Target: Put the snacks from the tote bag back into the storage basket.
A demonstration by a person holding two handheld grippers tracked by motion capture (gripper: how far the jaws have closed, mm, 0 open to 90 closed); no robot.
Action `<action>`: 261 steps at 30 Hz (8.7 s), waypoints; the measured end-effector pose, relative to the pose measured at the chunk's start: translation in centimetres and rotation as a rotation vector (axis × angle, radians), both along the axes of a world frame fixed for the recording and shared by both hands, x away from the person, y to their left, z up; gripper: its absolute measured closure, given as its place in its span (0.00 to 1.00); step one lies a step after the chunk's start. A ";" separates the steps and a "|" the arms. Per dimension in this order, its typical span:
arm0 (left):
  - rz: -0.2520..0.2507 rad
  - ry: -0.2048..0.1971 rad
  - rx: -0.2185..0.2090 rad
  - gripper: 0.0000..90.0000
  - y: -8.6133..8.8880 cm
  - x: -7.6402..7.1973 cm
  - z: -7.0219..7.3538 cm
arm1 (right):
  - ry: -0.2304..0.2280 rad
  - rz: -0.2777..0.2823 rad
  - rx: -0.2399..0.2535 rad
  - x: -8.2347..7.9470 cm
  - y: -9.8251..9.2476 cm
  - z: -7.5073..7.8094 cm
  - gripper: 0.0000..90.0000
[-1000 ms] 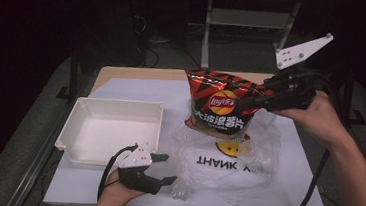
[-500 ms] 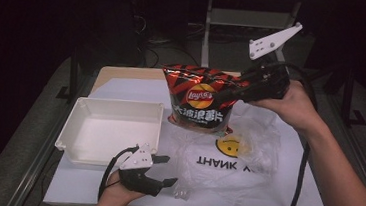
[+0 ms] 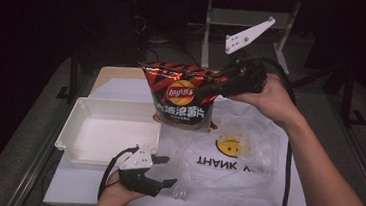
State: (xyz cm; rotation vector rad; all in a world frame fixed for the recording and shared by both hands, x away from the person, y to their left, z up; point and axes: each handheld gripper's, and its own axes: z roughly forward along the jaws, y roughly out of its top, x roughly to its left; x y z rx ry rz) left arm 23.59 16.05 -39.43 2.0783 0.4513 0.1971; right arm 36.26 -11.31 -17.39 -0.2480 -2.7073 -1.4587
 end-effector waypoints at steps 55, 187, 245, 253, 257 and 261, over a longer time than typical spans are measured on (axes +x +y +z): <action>-0.042 0.005 -0.024 0.32 0.7 -1.9 -1.0 | 0.078 0.127 -0.007 4.1 13.8 -3.4 0.80; -0.023 0.011 0.001 0.32 1.0 -1.7 -1.2 | 0.169 -0.176 -0.093 8.3 10.7 -13.1 0.45; 0.020 0.029 -0.016 0.31 2.1 -1.2 -1.2 | 0.178 -0.252 -0.045 5.7 0.8 -11.7 0.35; 0.021 0.034 -0.024 0.30 2.2 -1.2 -1.2 | 0.172 -0.263 -0.031 5.2 -0.6 -11.8 0.34; 0.020 0.033 -0.029 0.30 2.2 -1.1 -1.2 | 0.176 -0.268 -0.031 5.0 -1.2 -11.9 0.33; 0.025 0.039 -0.029 0.29 2.2 -1.1 -1.3 | 0.176 -0.280 -0.025 4.8 -1.9 -12.1 0.33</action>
